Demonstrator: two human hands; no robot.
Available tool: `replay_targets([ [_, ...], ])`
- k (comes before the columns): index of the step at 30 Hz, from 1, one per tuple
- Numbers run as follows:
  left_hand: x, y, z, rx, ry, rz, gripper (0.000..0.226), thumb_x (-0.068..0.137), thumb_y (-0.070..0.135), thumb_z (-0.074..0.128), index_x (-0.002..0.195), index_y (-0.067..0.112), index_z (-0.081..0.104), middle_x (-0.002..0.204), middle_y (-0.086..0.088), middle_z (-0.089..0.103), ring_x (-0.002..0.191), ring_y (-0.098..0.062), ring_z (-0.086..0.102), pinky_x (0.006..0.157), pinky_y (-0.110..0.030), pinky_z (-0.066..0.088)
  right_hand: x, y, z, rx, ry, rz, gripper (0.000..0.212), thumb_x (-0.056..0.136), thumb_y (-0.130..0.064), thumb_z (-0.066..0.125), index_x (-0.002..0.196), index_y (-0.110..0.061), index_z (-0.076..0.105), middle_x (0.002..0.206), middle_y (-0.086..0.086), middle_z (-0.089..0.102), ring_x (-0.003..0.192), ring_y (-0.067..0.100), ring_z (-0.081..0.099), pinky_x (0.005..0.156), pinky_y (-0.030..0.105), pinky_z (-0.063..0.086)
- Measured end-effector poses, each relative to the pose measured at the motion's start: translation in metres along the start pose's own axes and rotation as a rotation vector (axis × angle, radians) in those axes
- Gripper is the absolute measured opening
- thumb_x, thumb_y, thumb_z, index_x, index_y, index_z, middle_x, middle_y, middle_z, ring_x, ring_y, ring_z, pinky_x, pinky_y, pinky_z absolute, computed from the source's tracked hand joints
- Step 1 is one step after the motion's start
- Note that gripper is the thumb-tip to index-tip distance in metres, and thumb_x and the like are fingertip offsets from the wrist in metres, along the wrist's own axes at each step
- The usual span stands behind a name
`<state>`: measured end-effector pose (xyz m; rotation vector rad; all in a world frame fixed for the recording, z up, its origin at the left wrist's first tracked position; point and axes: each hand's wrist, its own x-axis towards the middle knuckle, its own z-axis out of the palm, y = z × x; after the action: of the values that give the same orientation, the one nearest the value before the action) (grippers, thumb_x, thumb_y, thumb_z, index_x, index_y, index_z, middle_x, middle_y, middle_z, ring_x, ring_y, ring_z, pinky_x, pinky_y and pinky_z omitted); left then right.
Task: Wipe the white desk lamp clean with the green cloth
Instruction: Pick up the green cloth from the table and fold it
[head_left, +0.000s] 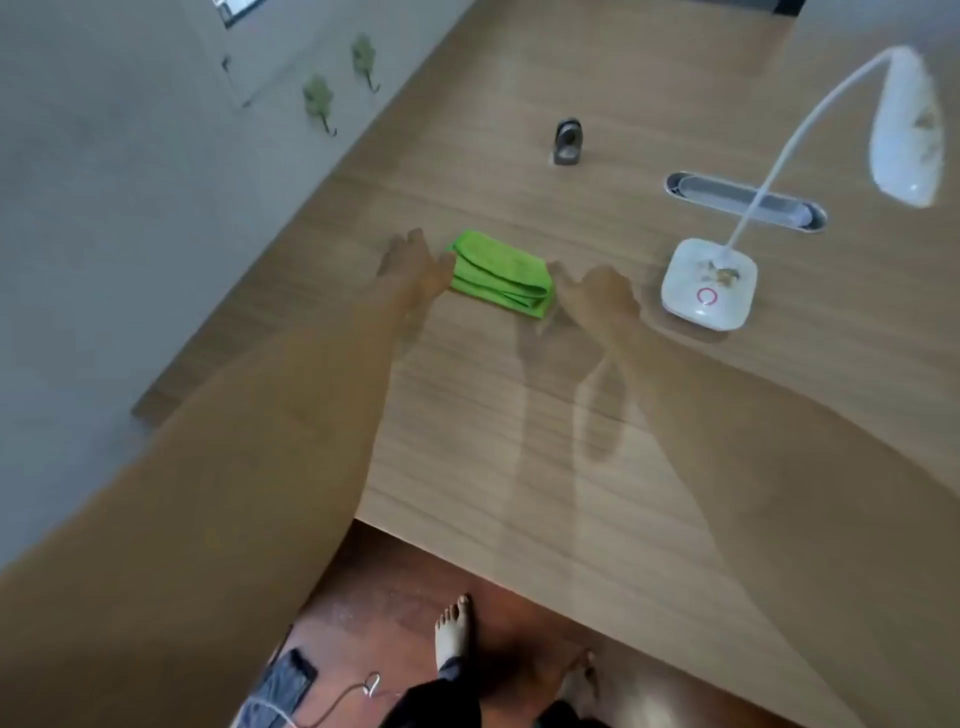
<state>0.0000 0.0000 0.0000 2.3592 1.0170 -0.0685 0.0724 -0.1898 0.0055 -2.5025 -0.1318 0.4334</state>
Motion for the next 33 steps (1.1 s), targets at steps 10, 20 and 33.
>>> replay_targets([
  [10, 0.029, 0.014, 0.014, -0.43, -0.056, -0.171, 0.062, 0.092, 0.04, 0.05, 0.135, -0.005, 0.05, 0.14, -0.02, 0.053, 0.128, -0.03, 0.052, 0.101, -0.03, 0.042, 0.029, -0.026, 0.033, 0.348, -0.037, 0.297, 0.042, 0.072, -0.018, 0.075, 0.107, 0.001, 0.062, 0.113, 0.016, 0.067, 0.101, 0.03, 0.064, 0.077, 0.03, 0.051],
  [20, 0.0, 0.03, 0.013, -0.831, -0.378, -0.324, 0.011, 0.08, 0.008, 0.06, 0.082, 0.015, 0.053, 0.076, -0.002, 0.054, 0.065, -0.013, 0.053, 0.053, -0.023, 0.046, 0.015, -0.013, 0.008, 0.927, -0.139, 0.419, 0.011, 0.071, 0.002, 0.055, 0.074, -0.01, 0.055, 0.09, 0.015, 0.061, 0.063, 0.024, 0.056, 0.052, 0.029, 0.046],
  [33, -0.076, 0.124, 0.037, -0.723, -0.806, -0.273, 0.012, 0.08, 0.005, 0.065, 0.086, 0.007, 0.055, 0.079, -0.007, 0.058, 0.057, -0.014, 0.055, 0.039, -0.014, 0.048, -0.033, 0.085, -0.094, 1.512, -0.043, 0.487, 0.021, 0.078, -0.02, 0.071, 0.092, -0.013, 0.057, 0.068, 0.007, 0.064, 0.047, 0.017, 0.057, 0.045, 0.025, 0.05],
])
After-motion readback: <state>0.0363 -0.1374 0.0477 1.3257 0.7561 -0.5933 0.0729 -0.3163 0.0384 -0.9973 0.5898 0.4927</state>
